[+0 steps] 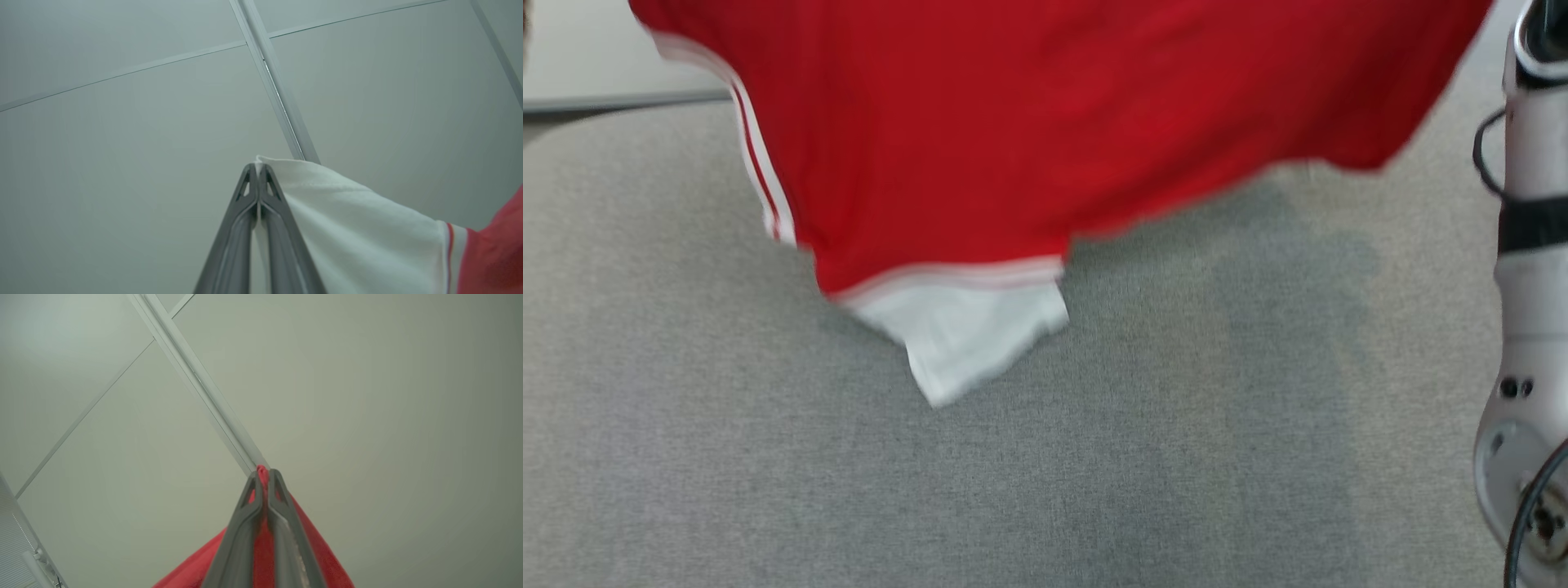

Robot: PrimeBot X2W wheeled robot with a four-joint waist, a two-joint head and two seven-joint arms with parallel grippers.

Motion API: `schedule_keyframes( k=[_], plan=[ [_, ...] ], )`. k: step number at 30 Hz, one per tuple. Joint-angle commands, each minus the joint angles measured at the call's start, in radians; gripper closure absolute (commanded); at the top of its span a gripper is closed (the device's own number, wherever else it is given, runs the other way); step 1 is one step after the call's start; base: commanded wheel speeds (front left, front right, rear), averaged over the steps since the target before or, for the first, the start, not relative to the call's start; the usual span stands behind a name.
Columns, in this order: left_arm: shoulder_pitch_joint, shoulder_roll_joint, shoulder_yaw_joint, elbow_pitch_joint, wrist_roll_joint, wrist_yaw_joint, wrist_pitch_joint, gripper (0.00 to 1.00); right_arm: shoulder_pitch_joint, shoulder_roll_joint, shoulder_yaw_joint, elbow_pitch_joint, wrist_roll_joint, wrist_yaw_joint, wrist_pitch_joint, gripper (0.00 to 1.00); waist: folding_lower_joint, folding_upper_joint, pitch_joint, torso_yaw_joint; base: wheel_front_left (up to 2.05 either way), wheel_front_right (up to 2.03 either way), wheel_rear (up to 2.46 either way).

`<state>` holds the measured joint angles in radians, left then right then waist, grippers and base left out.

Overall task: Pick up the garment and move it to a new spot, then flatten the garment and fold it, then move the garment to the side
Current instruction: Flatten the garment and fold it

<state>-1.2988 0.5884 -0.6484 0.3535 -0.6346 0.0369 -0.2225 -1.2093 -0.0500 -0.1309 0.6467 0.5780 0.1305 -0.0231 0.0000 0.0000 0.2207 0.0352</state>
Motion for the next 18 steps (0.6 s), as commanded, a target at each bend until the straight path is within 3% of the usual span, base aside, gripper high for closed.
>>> schedule_keyframes(
  k=[1, 7, 12, 13, 15, 16, 18],
  plan=[
    [-0.079, -0.013, 0.001, 0.066, 0.035, -0.008, -0.013, 1.00, -0.063, -0.002, 0.002, 0.057, -0.021, 0.000, -0.050, 1.00, 0.0000, 0.0000, 0.109, -0.015, 0.00, 0.00, 0.00],
    [-0.304, -0.078, 0.024, 0.232, 0.168, 0.017, -0.042, 1.00, -0.255, -0.001, 0.038, 0.231, 0.021, 0.000, -0.201, 1.00, 0.0000, 0.0000, 0.176, -0.005, 0.00, 0.00, 0.00],
    [-0.350, -0.103, 0.081, 0.144, 0.307, 0.067, -0.041, 1.00, -0.293, -0.001, 0.065, 0.269, 0.067, 0.000, -0.237, 1.00, 0.0000, 0.0000, 0.221, 0.016, 0.00, 0.00, 0.00],
    [-0.372, -0.068, 0.006, 0.081, 0.451, 0.004, -0.041, 1.00, -0.289, 0.000, 0.074, 0.269, 0.073, 0.000, -0.241, 1.00, 0.0000, 0.0000, 0.232, 0.022, 0.00, 0.00, 0.00],
    [-0.358, -0.075, 0.003, 0.029, 0.472, 0.009, -0.040, 1.00, -0.260, 0.000, 0.087, 0.268, 0.091, 0.000, -0.242, 1.00, 0.0000, 0.0000, 0.250, 0.031, 0.00, 0.00, 0.00],
    [-0.307, -0.093, 0.034, 0.005, 0.463, 0.041, -0.041, 1.00, -0.243, -0.004, 0.088, 0.264, 0.090, 0.000, -0.242, 1.00, 0.0000, 0.0000, 0.262, 0.035, 0.00, 0.00, 0.00],
    [-0.223, -0.107, 0.032, -0.059, 0.494, 0.055, -0.041, 1.00, -0.195, -0.001, 0.102, 0.275, 0.086, 0.000, -0.243, 1.00, 0.0000, 0.0000, 0.278, 0.048, 0.00, 0.00, 0.00]
  ],
)
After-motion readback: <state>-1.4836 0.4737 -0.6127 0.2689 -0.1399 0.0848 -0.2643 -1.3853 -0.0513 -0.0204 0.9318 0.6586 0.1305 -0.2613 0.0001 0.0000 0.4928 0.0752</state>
